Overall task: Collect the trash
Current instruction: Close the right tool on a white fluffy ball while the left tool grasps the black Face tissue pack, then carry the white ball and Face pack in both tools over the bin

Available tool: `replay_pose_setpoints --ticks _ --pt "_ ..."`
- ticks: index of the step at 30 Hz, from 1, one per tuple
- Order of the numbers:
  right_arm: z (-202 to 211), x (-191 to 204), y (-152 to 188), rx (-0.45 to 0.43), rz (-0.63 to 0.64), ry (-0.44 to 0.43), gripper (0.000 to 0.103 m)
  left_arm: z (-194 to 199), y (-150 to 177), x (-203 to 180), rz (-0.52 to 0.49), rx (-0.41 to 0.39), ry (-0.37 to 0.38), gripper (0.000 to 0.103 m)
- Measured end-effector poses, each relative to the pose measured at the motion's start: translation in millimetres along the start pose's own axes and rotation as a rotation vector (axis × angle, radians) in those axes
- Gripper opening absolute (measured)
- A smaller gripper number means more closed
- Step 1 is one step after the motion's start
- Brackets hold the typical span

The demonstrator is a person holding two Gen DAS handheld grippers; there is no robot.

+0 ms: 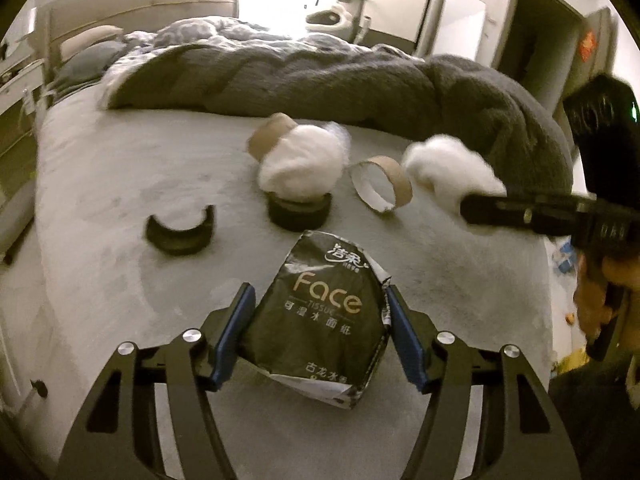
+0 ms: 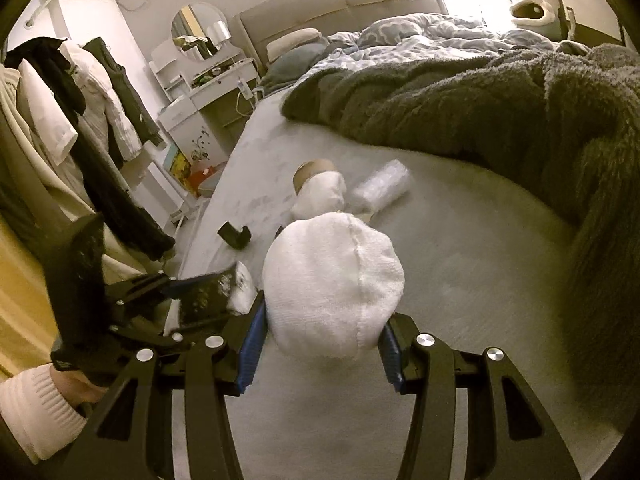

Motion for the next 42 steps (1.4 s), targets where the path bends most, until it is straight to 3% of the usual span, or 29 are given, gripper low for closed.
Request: replay_pose_setpoints --ticks 7,14,22,35,42 --pt "-1 13 24 0.02 -0.004 0.061 0.051 34 1 17 0.059 -0.041 -0.071 0.068" --pt "11 38 35 -0.004 0.02 0.101 0.051 66 9 39 0.035 -0.064 -0.2 0.068" --pt "12 71 52 -0.005 0.021 0.131 0.051 92 27 75 0.137 -0.053 -0.302 0.068" --pt "-13 134 67 0.014 0.046 0.092 0.051 126 95 131 0.234 0.025 -0.394 0.068" --pt "-25 172 84 0.035 0.071 0.049 0.051 147 141 158 0.346 0.074 -0.424 0.068"
Point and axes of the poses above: each gripper's, at about its wrist camera, not at the fingertips, and z roughly against the way its jaws point, x to its left, y to its underside, the point moved 6 cm from there along -z, roughly the way its jaws point, and after that the axes turned 10 degrees about -x, right-handed, at the moved point
